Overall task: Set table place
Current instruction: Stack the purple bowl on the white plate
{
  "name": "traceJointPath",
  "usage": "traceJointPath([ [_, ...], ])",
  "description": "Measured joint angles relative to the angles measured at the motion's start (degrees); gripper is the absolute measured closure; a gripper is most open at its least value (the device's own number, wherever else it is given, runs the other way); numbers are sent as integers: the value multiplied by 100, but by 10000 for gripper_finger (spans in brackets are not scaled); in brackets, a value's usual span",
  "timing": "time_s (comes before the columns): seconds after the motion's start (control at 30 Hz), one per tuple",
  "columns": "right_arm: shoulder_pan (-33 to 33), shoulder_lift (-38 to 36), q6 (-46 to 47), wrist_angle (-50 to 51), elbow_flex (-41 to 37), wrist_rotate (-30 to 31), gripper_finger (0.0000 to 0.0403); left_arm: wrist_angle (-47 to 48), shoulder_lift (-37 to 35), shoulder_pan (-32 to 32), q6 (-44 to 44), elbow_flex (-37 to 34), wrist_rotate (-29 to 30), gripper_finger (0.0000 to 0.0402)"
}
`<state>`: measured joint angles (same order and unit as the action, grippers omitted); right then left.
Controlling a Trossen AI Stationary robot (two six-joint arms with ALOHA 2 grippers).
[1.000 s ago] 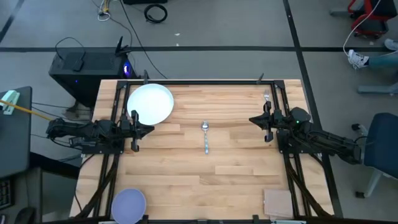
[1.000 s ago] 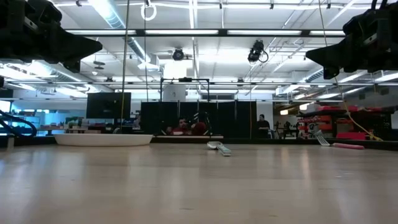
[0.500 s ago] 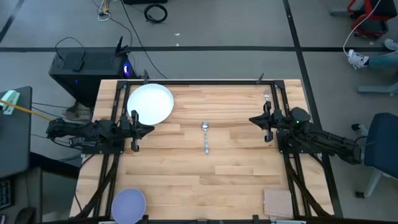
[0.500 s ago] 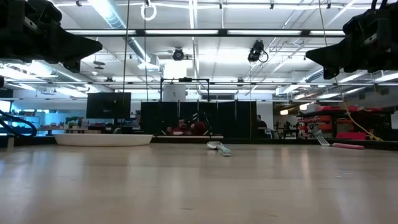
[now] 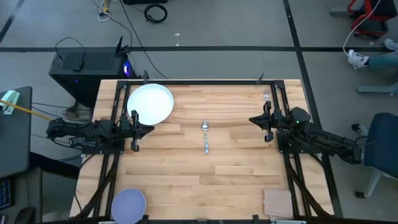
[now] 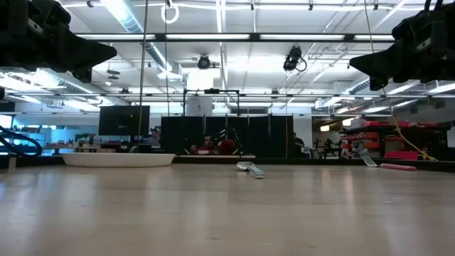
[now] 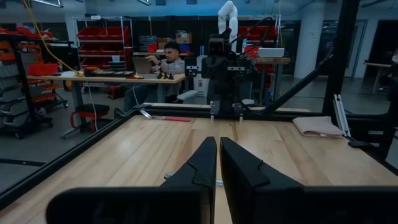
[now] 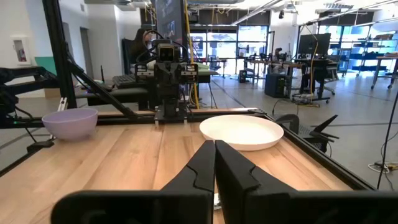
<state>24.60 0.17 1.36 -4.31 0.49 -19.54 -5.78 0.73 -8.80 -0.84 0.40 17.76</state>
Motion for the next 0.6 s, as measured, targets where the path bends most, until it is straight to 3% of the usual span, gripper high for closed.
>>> traceJointPath([
  [0.27,-2,1,1,1,0,1,385,0,0,-1,2,1,0,367],
  [0.6,-2,1,-1,1,0,-1,385,12,0,0,2,1,0,394],
])
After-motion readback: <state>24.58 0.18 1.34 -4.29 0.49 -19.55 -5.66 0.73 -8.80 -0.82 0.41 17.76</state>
